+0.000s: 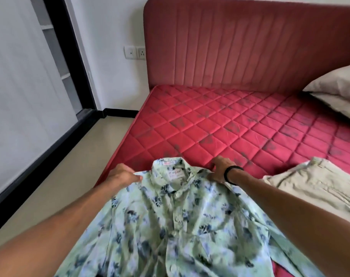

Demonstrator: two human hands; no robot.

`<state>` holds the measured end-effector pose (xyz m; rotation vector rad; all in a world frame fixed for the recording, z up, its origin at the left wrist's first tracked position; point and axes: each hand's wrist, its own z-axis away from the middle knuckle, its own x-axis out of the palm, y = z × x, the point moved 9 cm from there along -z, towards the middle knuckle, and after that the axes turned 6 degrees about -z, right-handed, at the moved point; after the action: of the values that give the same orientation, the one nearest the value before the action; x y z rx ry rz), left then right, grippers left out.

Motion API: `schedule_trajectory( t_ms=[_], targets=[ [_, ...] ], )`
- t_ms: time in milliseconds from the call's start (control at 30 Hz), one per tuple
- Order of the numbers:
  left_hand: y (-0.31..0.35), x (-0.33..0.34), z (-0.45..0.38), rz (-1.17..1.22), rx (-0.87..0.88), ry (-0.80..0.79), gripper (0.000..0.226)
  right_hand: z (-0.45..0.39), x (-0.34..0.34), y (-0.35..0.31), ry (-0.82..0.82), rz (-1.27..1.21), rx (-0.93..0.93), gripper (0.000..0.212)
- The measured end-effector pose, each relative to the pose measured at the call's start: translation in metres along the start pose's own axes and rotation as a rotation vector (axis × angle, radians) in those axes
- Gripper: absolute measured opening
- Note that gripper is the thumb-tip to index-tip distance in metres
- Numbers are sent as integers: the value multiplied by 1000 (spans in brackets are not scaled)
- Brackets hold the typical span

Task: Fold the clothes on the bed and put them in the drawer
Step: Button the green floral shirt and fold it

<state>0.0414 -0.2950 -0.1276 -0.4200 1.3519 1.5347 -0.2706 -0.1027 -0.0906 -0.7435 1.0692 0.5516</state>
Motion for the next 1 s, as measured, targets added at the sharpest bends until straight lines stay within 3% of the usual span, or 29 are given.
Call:
schedule_trajectory(
  t_ms=[100,267,367,467,567,633,700,733,800,867,1000],
  targets=[
    [27,-35,18,-38,107,64,36,14,-31,1,0,-1,48,14],
    [102,-141,93,13,347,104,49,71,-139,-8,94,-375,67,15],
    [143,-210,147,-17,458,111,48,125,-207,-20,122,-633,1,16],
    [176,-279,213,-191,609,168,48,183,-287,-33,303,-787,-161,14],
    [207,-350,278,-372,733,481,49,249,-353,-48,449,-760,-288,6],
    [229,-386,313,-399,749,676,28,286,-382,-52,450,-729,-297,13],
    [247,-411,343,-424,712,802,27,328,-423,-51,634,-718,-322,11],
    [253,-423,354,-397,692,866,29,345,-443,-51,708,-756,-345,10],
    [260,-442,371,-289,653,945,31,360,-455,-51,696,-853,-324,10],
    [264,-453,382,-168,617,917,26,374,-455,-50,701,-950,-296,3],
    [259,-472,402,321,598,883,4,394,-468,-49,804,-1189,-377,11]
  ],
)
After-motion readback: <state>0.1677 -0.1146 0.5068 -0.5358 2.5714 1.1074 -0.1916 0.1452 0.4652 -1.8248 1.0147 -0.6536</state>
